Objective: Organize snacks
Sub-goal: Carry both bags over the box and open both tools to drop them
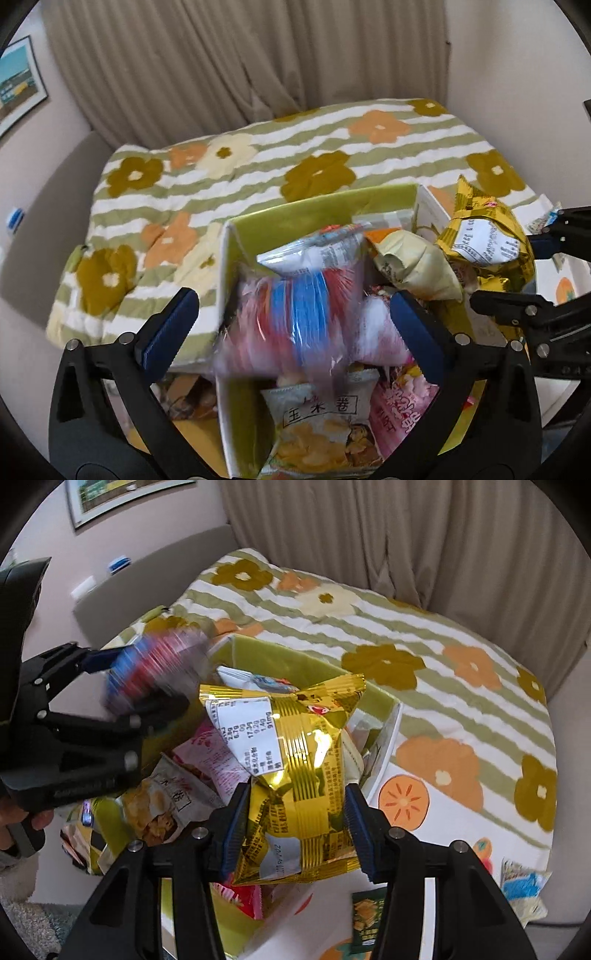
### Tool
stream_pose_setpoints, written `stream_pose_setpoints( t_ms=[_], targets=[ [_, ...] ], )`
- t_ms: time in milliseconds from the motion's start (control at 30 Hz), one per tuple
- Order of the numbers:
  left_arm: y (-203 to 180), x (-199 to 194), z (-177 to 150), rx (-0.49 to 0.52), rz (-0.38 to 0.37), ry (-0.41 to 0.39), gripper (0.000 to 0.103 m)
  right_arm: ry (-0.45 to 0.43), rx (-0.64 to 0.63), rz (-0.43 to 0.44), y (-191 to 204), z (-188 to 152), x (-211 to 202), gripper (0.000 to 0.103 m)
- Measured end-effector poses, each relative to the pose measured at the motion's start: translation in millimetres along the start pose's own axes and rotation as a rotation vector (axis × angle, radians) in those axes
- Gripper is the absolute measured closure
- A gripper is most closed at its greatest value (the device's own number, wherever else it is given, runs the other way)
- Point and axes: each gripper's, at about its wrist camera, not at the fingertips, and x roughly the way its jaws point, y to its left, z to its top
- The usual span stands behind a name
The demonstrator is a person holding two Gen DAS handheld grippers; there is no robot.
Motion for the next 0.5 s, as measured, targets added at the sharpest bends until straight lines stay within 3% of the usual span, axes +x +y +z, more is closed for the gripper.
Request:
stream_pose_setpoints(
  t_ms=[133, 500],
  targets=[
    [8, 1, -12, -0.025, -0.069, 0.007, 0.0, 0.019, 0.047, -0.012, -2, -2, 7, 0.056],
    [37, -5, -30, -0.09, -0.091, 0.021, 0.0, 0.011, 0.109, -0.033, 14, 4, 4, 0.056]
  ],
)
